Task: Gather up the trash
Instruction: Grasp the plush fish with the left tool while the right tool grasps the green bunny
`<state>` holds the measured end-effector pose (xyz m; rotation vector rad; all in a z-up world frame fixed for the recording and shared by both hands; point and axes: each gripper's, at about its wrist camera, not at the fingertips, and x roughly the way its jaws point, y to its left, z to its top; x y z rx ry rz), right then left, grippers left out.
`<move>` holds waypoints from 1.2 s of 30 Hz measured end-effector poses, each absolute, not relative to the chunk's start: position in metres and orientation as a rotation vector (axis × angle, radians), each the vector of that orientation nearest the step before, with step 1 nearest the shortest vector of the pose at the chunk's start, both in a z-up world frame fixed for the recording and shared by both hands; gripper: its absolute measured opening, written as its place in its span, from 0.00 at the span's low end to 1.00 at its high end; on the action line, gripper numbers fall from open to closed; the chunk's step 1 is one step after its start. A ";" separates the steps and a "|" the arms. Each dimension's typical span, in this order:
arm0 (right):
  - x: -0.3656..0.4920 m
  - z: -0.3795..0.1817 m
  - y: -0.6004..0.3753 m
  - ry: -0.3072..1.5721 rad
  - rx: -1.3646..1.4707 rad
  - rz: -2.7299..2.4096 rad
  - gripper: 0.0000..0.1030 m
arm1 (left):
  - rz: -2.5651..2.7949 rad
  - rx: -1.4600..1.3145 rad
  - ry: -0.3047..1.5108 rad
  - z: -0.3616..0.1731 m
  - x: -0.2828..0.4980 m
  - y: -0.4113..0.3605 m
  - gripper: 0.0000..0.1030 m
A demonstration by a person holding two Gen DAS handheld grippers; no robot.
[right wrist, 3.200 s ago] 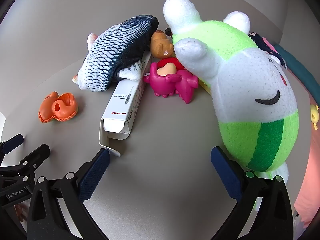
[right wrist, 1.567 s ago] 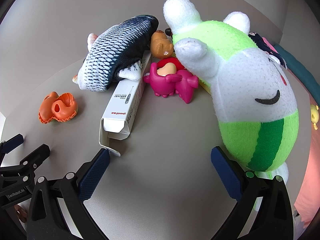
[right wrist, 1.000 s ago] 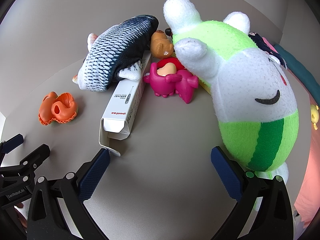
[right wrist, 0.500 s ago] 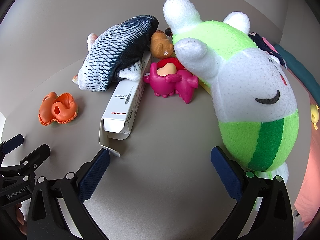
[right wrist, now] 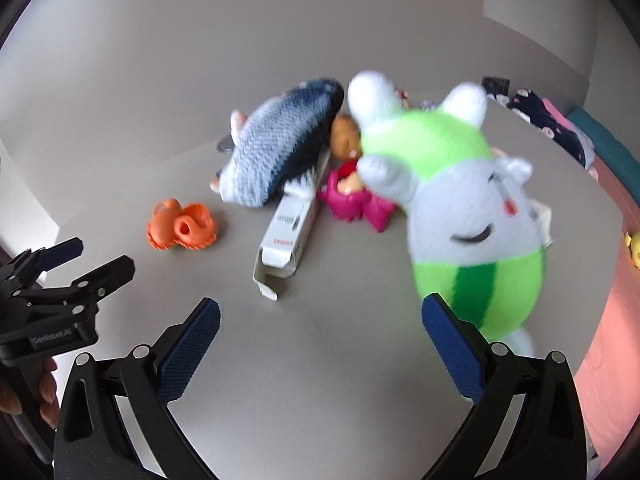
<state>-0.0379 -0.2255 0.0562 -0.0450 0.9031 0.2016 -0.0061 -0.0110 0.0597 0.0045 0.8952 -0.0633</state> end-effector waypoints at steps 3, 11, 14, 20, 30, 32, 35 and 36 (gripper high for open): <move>-0.035 0.080 -0.238 0.868 -0.024 0.206 0.98 | -0.073 0.006 0.873 0.074 0.004 -0.021 0.95; 0.006 0.083 -0.279 0.872 -0.013 0.137 0.88 | -0.113 -0.001 0.852 0.091 0.037 -0.053 0.95; 0.018 0.073 -0.291 0.890 -0.019 0.107 0.81 | -0.125 -0.001 0.855 0.093 0.051 -0.064 0.95; 0.035 0.056 -0.299 0.925 -0.080 0.073 0.45 | -0.125 0.016 0.854 0.091 0.077 -0.082 0.95; 0.032 0.086 -0.317 0.842 0.046 0.124 0.32 | -0.094 0.065 0.856 0.071 0.118 -0.109 0.88; 0.030 0.091 -0.318 0.827 0.051 0.134 0.32 | -0.082 0.098 0.859 0.063 0.122 -0.115 0.49; 0.028 0.097 -0.318 0.805 0.056 0.140 0.32 | -0.096 0.049 0.860 0.056 0.124 -0.111 0.18; 0.027 0.099 -0.318 0.800 0.056 0.142 0.32 | -0.098 0.034 0.844 0.058 0.122 -0.109 0.15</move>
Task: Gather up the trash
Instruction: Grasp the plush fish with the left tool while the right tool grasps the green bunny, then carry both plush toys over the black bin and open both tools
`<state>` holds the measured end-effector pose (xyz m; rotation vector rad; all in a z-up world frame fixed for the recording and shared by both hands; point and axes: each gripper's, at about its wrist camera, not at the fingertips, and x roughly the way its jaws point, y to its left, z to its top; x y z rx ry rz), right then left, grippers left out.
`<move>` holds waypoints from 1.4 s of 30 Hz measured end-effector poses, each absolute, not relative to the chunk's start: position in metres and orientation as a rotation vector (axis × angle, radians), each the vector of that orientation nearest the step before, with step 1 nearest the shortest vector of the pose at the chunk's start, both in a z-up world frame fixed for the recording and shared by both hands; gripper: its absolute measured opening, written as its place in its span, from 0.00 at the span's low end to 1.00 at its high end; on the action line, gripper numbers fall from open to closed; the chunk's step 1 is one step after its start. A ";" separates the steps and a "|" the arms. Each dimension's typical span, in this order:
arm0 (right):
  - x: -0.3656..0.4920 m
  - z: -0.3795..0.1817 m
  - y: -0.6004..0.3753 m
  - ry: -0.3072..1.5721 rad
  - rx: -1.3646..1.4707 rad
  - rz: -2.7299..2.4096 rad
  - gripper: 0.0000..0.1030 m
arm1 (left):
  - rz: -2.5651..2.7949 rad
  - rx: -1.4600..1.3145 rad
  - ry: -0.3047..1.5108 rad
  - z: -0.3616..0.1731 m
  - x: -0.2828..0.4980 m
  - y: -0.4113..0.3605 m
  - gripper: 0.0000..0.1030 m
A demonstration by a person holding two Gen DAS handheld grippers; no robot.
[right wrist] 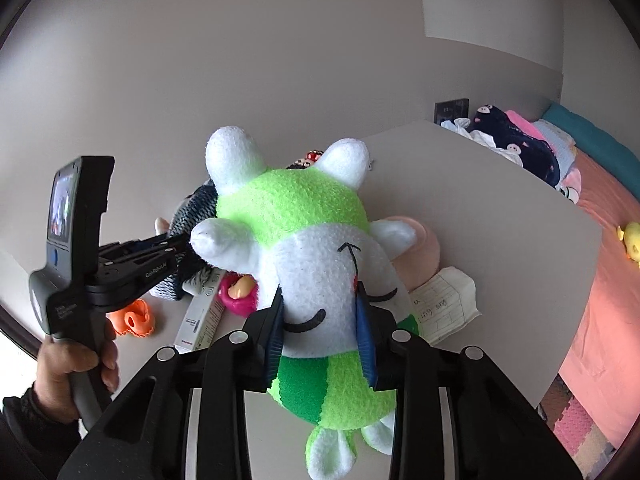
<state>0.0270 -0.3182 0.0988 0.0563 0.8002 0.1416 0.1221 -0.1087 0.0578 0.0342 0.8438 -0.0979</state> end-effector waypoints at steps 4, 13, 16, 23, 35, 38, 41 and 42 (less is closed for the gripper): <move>0.019 0.108 -0.317 0.769 0.054 0.148 0.32 | -0.126 0.014 0.763 0.081 0.102 -0.101 0.13; -0.004 0.135 -0.339 0.695 0.086 0.126 0.32 | -0.197 0.053 0.650 0.141 0.053 -0.111 0.13; -0.016 0.143 -0.353 0.674 0.098 0.110 0.32 | -0.230 0.067 0.629 0.151 0.038 -0.125 0.13; -0.053 0.162 -0.398 0.616 0.125 0.048 0.32 | -0.318 0.112 0.597 0.167 0.011 -0.171 0.13; -0.126 0.160 -0.517 0.594 0.205 -0.170 0.32 | -0.554 0.219 0.607 0.150 -0.018 -0.305 0.13; -0.143 0.151 -0.550 0.603 0.232 -0.238 0.32 | -0.622 0.256 0.624 0.140 -0.030 -0.348 0.14; -0.158 0.137 -0.583 0.624 0.262 -0.305 0.33 | -0.684 0.300 0.650 0.123 -0.043 -0.395 0.14; -0.163 0.131 -0.594 0.634 0.271 -0.329 0.33 | -0.703 0.313 0.659 0.115 -0.046 -0.411 0.14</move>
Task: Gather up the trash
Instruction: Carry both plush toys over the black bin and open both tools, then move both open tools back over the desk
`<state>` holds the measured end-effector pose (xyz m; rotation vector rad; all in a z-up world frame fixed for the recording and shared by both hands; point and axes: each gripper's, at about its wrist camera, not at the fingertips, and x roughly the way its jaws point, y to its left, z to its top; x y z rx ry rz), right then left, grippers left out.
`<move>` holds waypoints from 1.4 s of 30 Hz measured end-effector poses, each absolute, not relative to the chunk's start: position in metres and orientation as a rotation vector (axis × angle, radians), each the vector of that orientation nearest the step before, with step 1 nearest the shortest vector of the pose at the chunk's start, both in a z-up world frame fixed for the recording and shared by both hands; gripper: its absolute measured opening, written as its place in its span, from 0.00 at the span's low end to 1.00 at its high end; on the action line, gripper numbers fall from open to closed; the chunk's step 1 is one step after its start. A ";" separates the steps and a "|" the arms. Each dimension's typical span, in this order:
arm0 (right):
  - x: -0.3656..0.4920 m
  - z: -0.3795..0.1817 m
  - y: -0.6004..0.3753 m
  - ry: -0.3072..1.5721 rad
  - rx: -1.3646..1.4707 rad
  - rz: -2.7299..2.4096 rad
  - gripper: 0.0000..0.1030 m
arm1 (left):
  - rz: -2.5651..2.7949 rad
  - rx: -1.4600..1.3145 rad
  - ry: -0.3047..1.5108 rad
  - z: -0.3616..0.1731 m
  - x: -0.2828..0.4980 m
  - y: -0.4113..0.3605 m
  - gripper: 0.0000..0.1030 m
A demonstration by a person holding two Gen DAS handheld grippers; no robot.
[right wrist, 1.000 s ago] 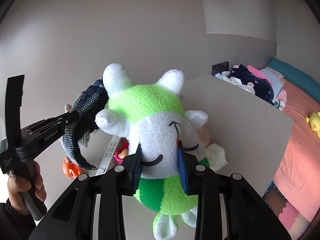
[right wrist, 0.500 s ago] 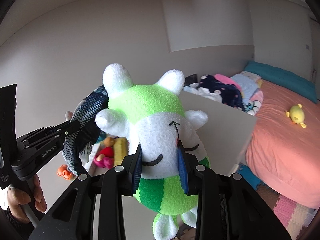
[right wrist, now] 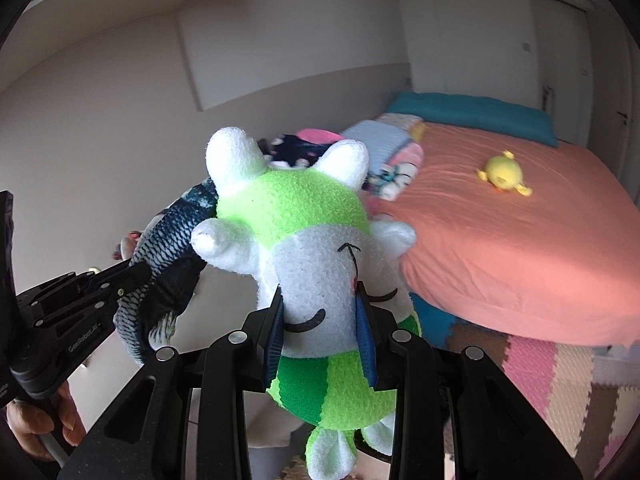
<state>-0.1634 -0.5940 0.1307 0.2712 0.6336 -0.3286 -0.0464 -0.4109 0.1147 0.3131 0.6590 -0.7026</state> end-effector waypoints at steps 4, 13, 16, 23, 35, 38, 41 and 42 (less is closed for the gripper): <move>-0.177 0.103 -0.630 0.676 0.319 -0.402 0.33 | -0.771 0.361 0.708 0.082 -0.062 -0.458 0.14; -0.180 0.047 -0.694 0.758 0.427 -0.500 0.42 | -0.888 0.439 0.852 0.019 -0.076 -0.527 0.21; -0.184 0.042 -0.706 0.736 0.459 -0.546 0.70 | -0.834 0.469 0.814 0.011 -0.082 -0.536 0.93; -0.189 0.049 -0.715 0.692 0.481 -0.568 0.79 | -0.822 0.500 0.764 0.011 -0.083 -0.535 0.94; -0.164 0.053 -0.672 0.717 0.411 -0.498 0.80 | -0.748 0.437 0.771 0.033 -0.070 -0.478 0.94; -0.156 0.056 -0.654 0.720 0.396 -0.461 0.80 | -0.715 0.408 0.770 0.039 -0.061 -0.455 0.94; -0.146 0.059 -0.632 0.727 0.375 -0.418 0.80 | -0.671 0.392 0.762 0.045 -0.052 -0.429 0.94; -0.142 0.060 -0.625 0.727 0.367 -0.406 0.80 | -0.659 0.389 0.757 0.047 -0.048 -0.421 0.94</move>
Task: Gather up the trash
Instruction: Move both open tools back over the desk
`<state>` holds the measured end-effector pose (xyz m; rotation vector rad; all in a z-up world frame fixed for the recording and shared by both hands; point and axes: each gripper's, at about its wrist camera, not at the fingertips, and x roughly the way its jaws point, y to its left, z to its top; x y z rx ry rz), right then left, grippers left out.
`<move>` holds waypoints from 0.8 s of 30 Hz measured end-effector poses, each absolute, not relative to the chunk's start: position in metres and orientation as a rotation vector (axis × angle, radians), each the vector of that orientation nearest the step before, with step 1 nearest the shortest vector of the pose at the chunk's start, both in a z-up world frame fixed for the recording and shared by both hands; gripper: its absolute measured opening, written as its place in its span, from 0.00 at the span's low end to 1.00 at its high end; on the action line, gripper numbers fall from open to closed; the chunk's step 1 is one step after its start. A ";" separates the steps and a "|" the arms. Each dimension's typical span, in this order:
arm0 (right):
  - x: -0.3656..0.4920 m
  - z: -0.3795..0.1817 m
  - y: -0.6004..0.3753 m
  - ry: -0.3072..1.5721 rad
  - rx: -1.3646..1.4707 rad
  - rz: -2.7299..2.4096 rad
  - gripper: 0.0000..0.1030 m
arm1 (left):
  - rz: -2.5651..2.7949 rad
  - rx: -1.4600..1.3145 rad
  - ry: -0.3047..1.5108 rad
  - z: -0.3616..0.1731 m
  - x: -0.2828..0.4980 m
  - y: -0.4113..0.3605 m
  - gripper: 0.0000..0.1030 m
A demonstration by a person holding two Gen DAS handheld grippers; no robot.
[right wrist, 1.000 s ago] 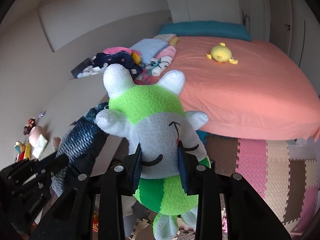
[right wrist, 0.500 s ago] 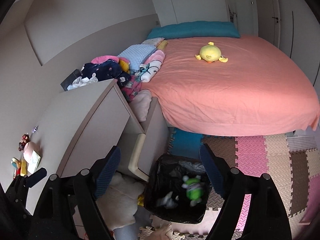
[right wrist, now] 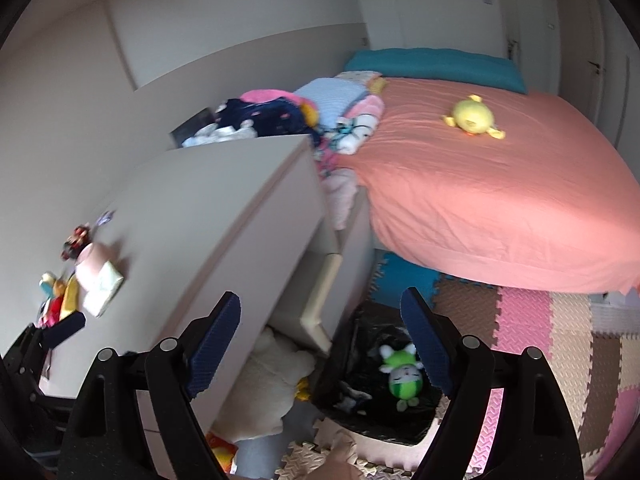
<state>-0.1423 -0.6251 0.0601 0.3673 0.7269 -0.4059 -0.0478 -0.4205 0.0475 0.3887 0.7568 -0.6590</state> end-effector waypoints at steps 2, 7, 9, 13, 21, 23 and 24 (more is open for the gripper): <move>-0.134 0.063 -0.608 0.727 0.348 -0.375 0.80 | -0.622 0.379 0.749 0.052 -0.039 -0.401 0.94; -0.111 0.068 -0.564 0.739 0.303 -0.294 0.81 | -0.525 0.331 0.749 0.060 -0.020 -0.343 0.94; -0.101 0.070 -0.543 0.746 0.283 -0.252 0.81 | -0.485 0.311 0.754 0.063 -0.012 -0.318 0.94; -0.081 0.072 -0.502 0.760 0.241 -0.172 0.81 | -0.389 0.262 0.770 0.067 0.003 -0.266 0.94; -0.046 0.073 -0.409 0.780 0.125 0.019 0.81 | -0.167 0.134 0.813 0.066 0.019 -0.165 0.94; -0.037 0.071 -0.386 0.791 0.097 0.058 0.81 | -0.126 0.094 0.824 0.064 0.023 -0.144 0.94; -0.033 0.070 -0.375 0.795 0.084 0.079 0.81 | -0.107 0.071 0.830 0.062 0.025 -0.133 0.94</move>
